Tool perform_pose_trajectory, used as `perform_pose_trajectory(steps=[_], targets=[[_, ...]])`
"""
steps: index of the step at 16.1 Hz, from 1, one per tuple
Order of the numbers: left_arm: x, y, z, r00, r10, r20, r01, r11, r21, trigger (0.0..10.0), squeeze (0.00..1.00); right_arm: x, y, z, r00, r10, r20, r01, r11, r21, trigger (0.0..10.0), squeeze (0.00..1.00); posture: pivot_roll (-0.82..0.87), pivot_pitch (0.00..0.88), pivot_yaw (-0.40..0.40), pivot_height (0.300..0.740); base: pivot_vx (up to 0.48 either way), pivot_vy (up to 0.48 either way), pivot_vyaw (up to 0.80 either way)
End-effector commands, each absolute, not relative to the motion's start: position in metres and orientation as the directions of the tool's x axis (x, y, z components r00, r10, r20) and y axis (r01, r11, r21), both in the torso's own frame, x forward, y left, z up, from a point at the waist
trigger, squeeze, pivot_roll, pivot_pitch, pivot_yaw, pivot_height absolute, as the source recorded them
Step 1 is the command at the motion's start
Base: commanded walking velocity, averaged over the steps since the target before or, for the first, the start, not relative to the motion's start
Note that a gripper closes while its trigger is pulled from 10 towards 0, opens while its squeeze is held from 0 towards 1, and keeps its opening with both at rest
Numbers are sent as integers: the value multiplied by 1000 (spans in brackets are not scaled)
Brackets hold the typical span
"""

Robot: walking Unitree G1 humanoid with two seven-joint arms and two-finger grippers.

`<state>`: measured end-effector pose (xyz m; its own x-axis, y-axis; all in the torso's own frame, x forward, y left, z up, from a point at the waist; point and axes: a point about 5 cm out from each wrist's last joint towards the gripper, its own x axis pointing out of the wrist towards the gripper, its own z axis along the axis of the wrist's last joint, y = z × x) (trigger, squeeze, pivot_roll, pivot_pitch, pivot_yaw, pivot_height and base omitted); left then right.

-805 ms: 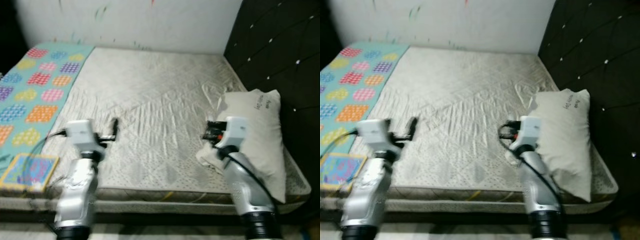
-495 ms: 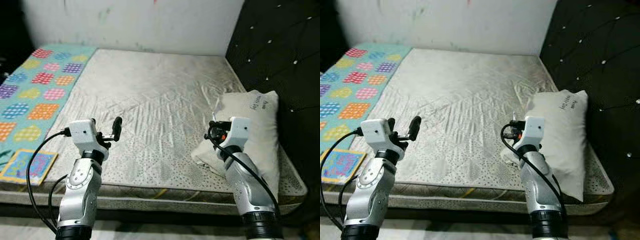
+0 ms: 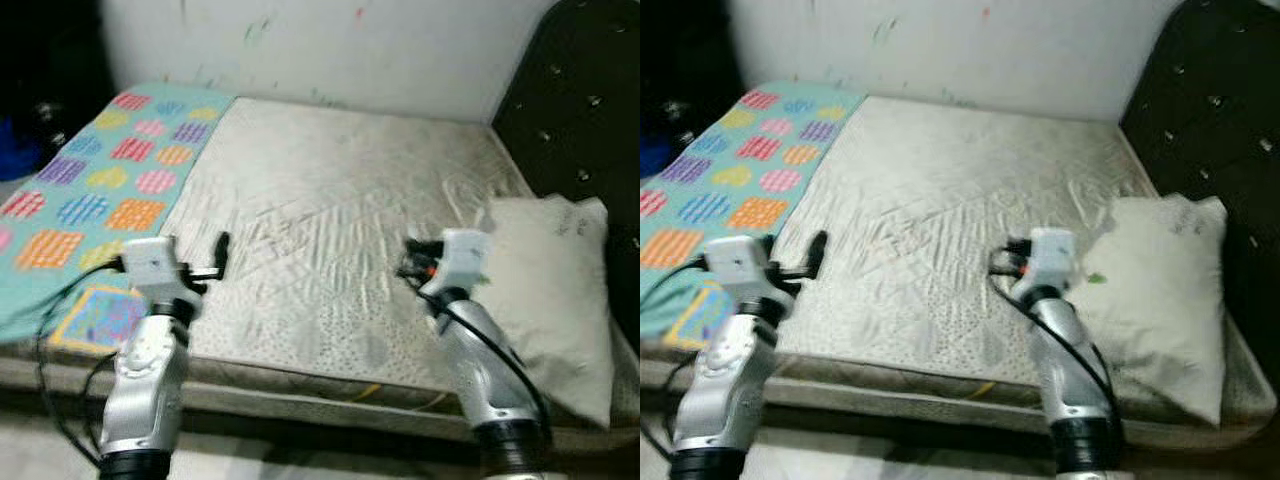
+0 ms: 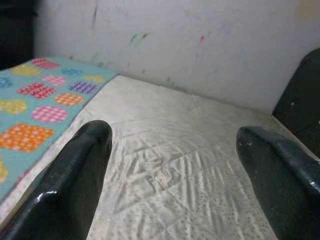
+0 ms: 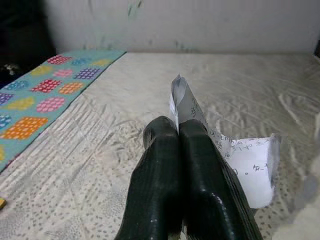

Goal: Clean up the room

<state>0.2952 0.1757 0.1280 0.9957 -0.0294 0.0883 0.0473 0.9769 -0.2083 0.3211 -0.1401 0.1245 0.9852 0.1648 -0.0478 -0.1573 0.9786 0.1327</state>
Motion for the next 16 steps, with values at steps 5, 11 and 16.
perform_pose_trajectory(steps=[5, 11, 16], targets=[[296, 167, 128, 994, -56, 89, 74, 973, -218, 10000, 0, 320, -149, 124, 989, 140, -50, -133, 984, 119, 10000, 0, -89, 24, -61, 740, 0, 480, 0], [297, 166, 131, 993, -47, 105, 70, 971, -227, 10000, 0, 320, -149, 121, 988, 144, -61, -137, 984, 110, 10000, 0, -87, 25, -64, 740, 0, 320, 0], [296, 166, 133, 989, -66, 131, 97, 964, -248, 10000, 0, 320, -149, 120, 987, 148, -63, -141, 984, 105, 10000, 0, -88, 22, -63, 740, 54, 0, 0]])
